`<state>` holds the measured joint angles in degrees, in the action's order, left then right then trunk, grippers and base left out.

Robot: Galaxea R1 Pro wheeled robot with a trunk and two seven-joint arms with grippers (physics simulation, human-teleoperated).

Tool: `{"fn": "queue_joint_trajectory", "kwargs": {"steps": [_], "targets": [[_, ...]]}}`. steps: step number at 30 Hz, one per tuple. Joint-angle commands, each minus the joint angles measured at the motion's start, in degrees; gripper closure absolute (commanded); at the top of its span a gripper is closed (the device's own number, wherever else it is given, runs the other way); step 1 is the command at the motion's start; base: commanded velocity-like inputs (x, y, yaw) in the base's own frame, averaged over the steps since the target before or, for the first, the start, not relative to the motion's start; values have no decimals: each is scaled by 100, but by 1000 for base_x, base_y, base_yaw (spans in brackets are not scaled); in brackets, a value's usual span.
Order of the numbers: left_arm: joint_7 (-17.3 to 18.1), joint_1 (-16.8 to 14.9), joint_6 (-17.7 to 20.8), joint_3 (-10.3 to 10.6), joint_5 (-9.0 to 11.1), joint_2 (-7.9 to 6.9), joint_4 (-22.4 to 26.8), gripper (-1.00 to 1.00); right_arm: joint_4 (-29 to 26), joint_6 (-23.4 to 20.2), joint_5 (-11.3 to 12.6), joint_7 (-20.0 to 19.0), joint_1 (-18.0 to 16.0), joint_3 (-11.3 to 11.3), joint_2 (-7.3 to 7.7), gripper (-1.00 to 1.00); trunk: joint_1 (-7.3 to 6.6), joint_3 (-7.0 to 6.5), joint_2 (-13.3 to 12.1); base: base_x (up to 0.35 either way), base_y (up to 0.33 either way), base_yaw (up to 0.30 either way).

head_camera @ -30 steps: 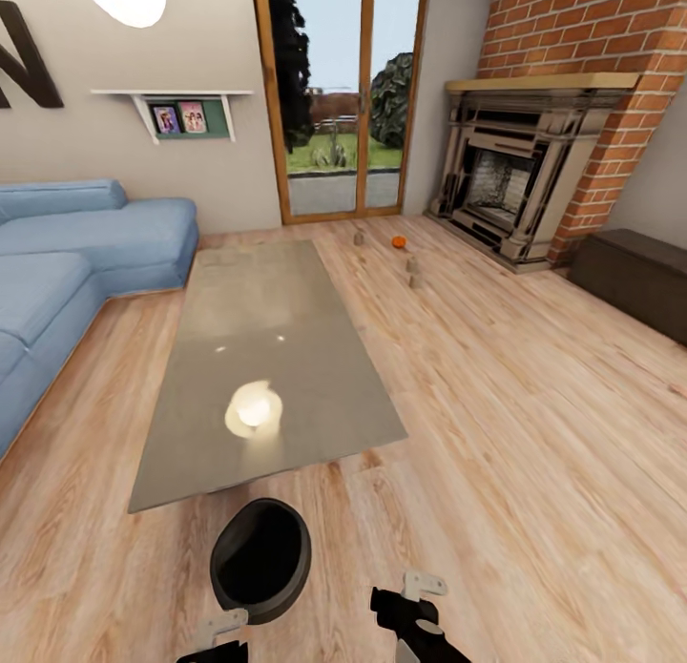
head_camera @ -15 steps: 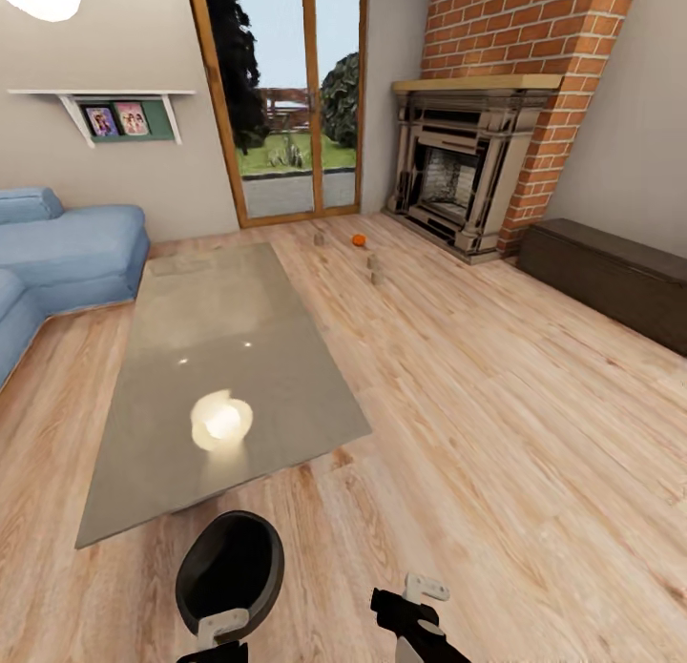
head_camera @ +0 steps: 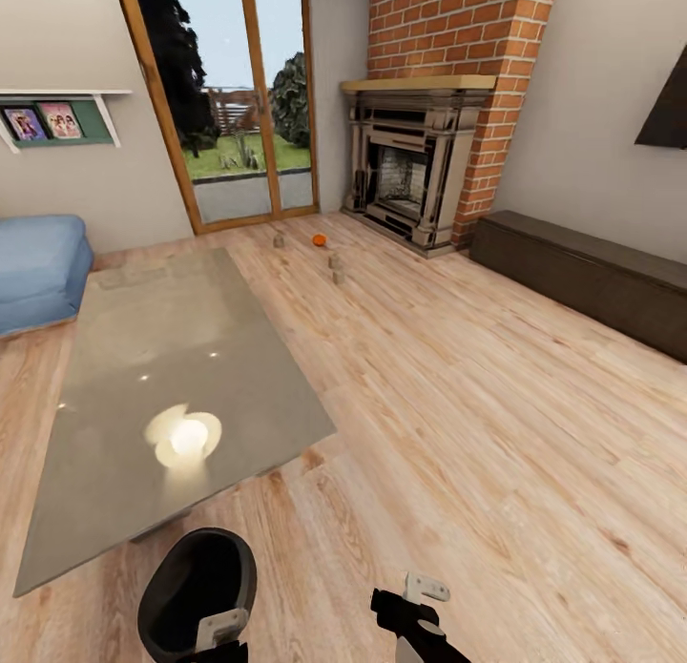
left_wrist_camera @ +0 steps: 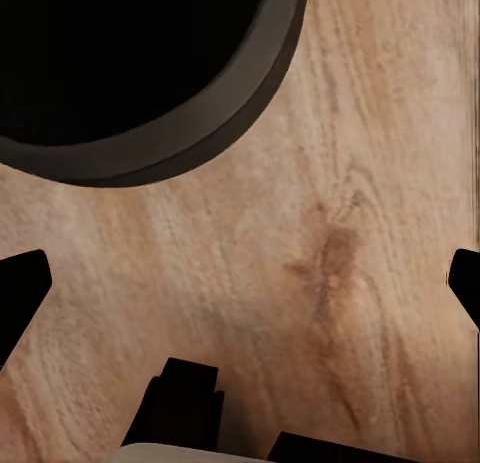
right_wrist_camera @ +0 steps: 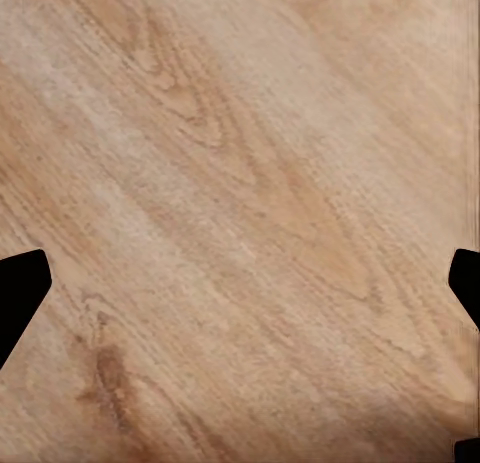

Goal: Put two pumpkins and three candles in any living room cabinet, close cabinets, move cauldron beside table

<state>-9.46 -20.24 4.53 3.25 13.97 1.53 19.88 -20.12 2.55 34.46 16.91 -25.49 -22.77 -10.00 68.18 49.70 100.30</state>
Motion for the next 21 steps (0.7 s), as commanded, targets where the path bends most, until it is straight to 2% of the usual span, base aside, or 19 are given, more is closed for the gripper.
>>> {"fn": "queue_joint_trajectory", "kwargs": {"steps": [1,14,21], "targets": [[-39,2,31,37,52,-3,16,-100,6,27,58,47,-7,-45,0,-100,-1,4,2,0,0,-279],[-47,2,31,36,45,2,16,-100,9,13,69,197,-8,-31,0,-100,-1,4,2,0,0,-279],[-51,-1,35,29,56,5,15,-100,8,-14,61,195,-7,287,0,-100,-1,4,2,0,0,-279]]}}
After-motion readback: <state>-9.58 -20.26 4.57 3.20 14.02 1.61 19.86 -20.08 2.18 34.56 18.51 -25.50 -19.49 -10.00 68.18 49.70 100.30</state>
